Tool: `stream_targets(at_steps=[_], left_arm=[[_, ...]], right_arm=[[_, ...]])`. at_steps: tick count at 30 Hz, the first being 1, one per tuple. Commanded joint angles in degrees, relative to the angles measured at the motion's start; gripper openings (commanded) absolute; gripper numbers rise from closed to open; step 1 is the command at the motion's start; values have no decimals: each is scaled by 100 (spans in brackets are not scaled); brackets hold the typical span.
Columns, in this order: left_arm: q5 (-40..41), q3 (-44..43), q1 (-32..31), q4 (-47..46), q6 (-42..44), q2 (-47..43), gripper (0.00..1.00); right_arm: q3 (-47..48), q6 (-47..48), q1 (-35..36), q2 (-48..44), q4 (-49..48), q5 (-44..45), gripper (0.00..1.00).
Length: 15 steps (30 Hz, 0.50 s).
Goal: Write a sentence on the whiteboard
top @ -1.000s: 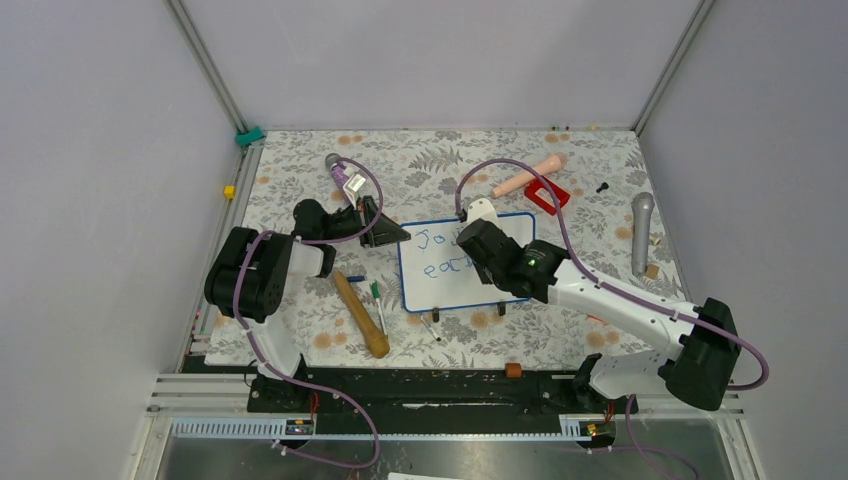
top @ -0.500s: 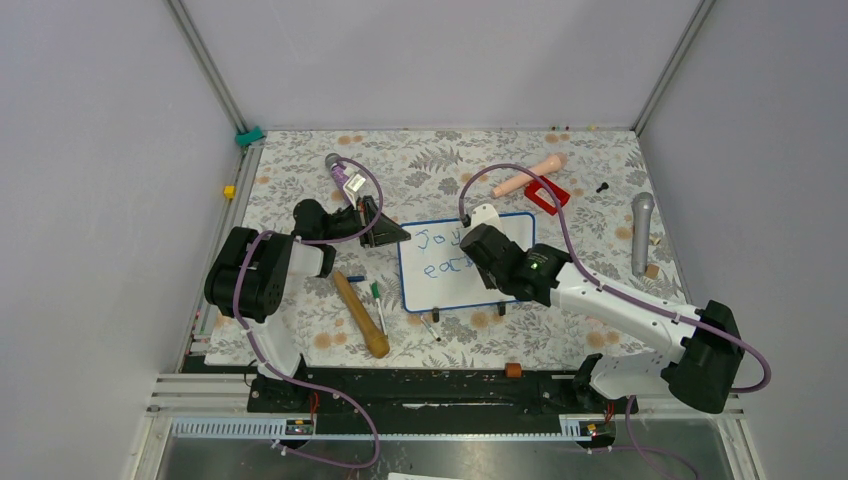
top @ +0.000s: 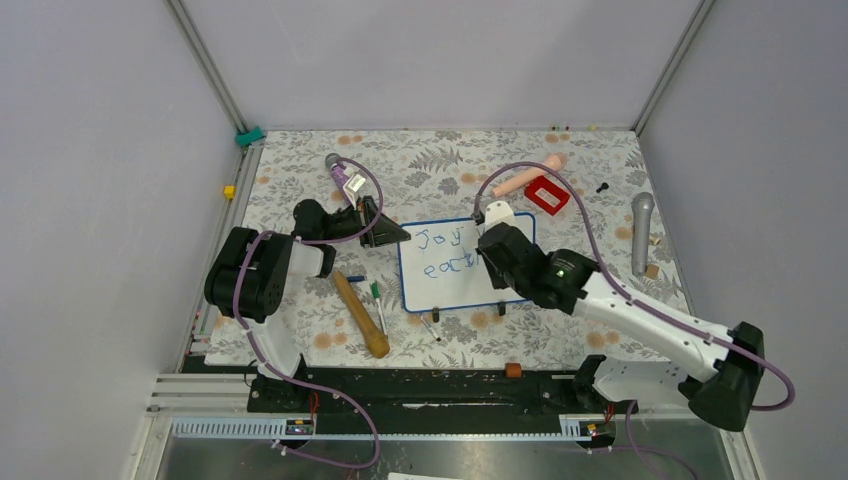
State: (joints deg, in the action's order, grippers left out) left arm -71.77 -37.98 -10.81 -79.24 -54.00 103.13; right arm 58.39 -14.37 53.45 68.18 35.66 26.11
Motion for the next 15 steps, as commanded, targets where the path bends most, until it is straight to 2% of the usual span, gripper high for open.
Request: stream_targets(at_steps=[1,5,9,15], left_arm=[[105,70,13,-441,97,-359,0],[173,66,36,12,369,-489,0],[18,-41,36,-455,9,-240,0],[-97,-101,23,-491,-48,-84,0]], right_arm=[[-261,-46,-54,-637,-420,-203,0],[-601,-133,-54,-1010,-691,-357,0],[-709,-273,-4,-1090,-768,-501,0],[-724,-470,455,-875,-863,-238,0]])
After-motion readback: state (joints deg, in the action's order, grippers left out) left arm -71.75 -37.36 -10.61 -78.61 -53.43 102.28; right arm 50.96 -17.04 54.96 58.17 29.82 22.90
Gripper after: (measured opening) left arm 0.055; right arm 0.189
